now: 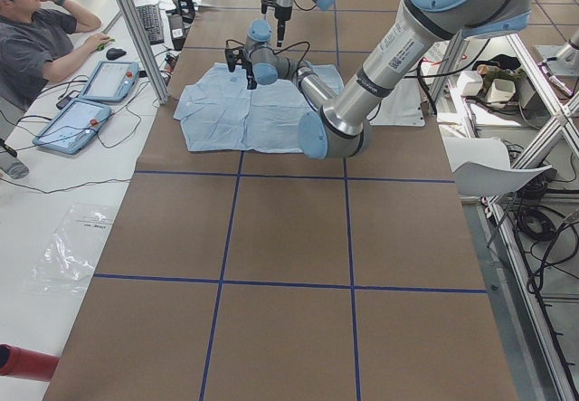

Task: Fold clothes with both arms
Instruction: 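Release the sleeve and move both grippers to the shirt's side edges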

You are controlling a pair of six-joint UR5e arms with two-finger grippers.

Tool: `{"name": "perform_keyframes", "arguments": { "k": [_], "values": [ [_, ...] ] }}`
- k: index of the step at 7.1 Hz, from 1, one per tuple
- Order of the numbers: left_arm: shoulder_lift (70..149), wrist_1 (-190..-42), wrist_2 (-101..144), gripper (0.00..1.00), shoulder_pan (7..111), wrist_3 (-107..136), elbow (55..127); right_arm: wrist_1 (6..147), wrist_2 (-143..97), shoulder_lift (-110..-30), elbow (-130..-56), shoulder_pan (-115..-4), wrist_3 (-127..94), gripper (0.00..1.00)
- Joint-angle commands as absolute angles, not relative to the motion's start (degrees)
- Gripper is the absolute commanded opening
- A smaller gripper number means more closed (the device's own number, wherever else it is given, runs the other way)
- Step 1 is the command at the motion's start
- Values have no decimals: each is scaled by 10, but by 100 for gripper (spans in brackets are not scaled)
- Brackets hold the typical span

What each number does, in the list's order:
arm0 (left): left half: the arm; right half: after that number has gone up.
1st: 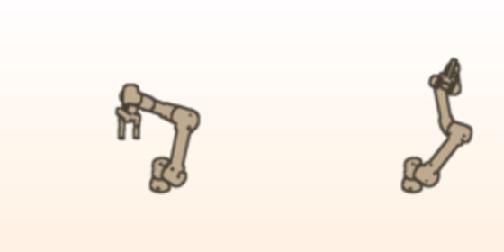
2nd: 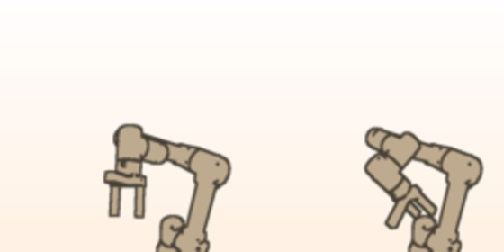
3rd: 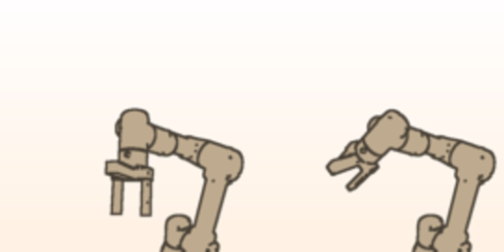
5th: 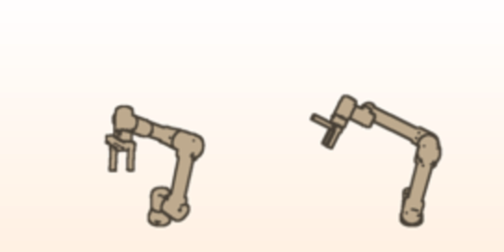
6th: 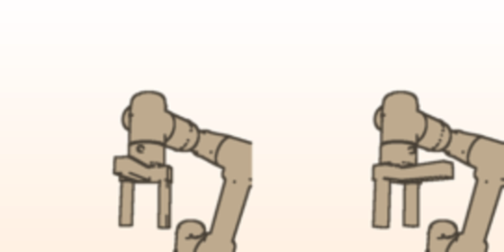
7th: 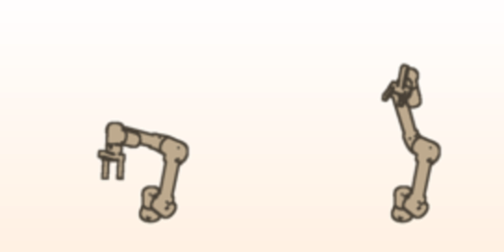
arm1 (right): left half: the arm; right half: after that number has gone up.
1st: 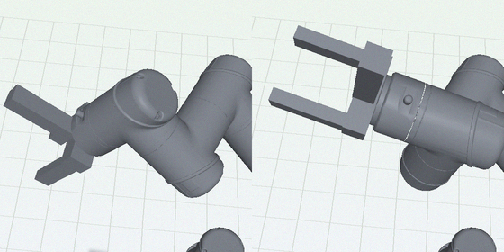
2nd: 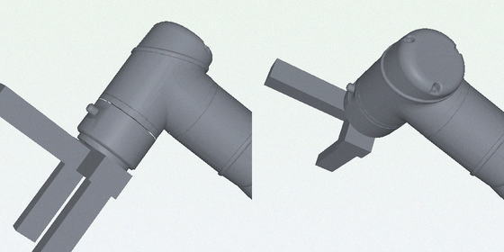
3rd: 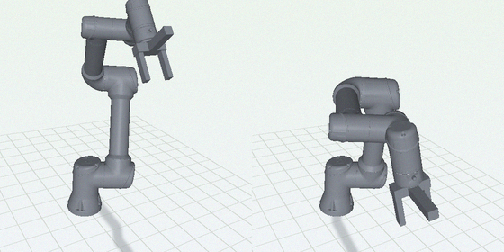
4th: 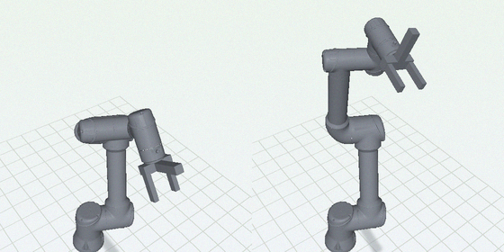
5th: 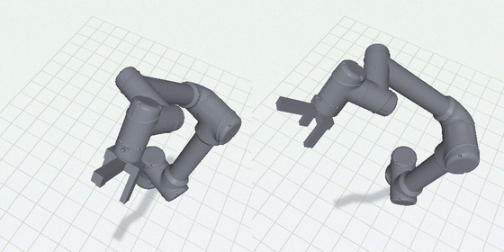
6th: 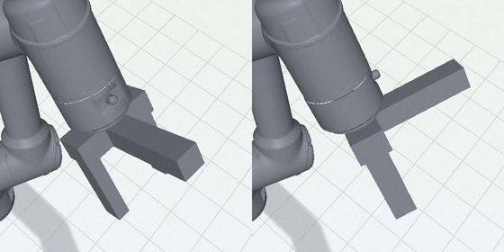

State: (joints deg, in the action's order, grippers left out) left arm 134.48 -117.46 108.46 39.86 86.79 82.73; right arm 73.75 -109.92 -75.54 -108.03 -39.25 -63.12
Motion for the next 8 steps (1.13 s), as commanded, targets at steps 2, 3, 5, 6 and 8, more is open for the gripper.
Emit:
{"name": "perform_keyframes", "arguments": {
  "k": [2, 3, 5, 6, 8],
  "values": [
    [1104, -1098, 1086, 100, 417, 717, 1094, 729, -979, -805, -1154, -240, -770, 100],
    [1054, -1098, 1086, 99, 419, 694, 1131, 729, -955, -816, -1158, -211, -799, 100],
    [1044, -1098, 1085, 99, 419, 691, 1130, 729, -954, -846, -1164, -189, -803, 100],
    [1043, -1098, 1085, 99, 419, 691, 1126, 729, -956, -877, -1185, -178, -803, 100],
    [1043, -1100, 1086, 99, 417, 692, 1120, 735, -959, -902, -1210, -153, -803, 98]
  ]
}}
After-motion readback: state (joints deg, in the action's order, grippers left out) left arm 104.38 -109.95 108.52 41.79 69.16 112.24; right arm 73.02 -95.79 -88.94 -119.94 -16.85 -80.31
